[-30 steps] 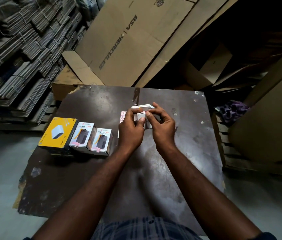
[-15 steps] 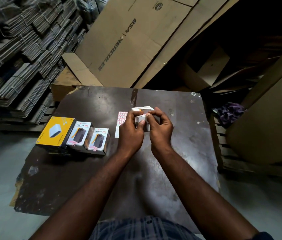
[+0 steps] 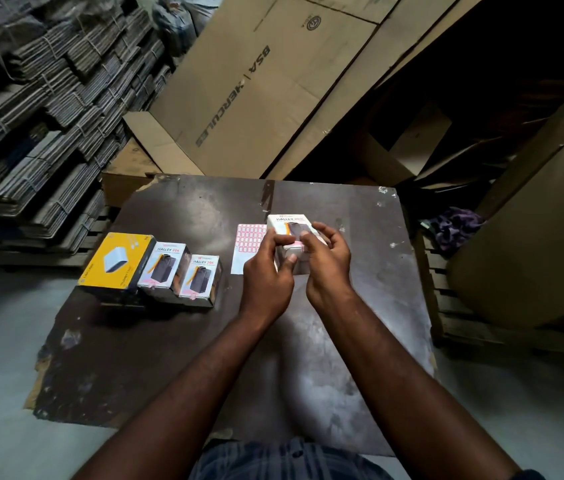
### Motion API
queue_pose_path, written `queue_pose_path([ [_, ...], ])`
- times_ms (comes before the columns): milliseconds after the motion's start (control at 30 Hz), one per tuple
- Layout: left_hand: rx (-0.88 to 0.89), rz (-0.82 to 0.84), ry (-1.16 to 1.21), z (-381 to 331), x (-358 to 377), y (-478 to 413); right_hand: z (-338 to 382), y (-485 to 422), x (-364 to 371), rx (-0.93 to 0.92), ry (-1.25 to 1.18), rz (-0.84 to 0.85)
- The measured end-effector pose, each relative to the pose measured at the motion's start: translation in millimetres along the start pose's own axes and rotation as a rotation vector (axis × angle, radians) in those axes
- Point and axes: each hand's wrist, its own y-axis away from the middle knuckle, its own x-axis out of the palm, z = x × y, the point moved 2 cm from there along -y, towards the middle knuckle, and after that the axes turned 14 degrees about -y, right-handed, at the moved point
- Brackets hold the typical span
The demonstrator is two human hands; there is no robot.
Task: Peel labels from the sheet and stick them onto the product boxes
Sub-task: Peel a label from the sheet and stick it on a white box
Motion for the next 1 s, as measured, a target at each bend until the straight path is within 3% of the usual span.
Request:
queue_pose_path([
  [167, -0.032, -0.014, -0.033, 6, -14, 3, 1, 3, -2, 0.154, -0.031, 0.081],
  [267, -0.032, -0.022, -0.002, 10, -22, 5, -6, 12, 0, 0.089, 0.078, 0.119],
  [467, -0.01, 0.011, 0.01, 22, -44, 8, -23, 30, 13, -0.049, 0.195, 0.04],
  [600, -0.05, 0.039, 0.044, 34, -73, -3, -26, 39, 21, -0.055, 0.299, 0.25],
  [700, -0.054, 0.043, 0.037, 42, -94, -8, -32, 43, 27, -0.205, 0.543, 0.362],
  [867, -0.072, 0.045, 0.065, 53, -110, -11, -35, 51, 39, -0.423, 0.724, 0.463],
  [1000, -0.086, 0.06, 0.077, 62, -117, -10, -40, 49, 40, -0.4, 0.787, 0.583],
])
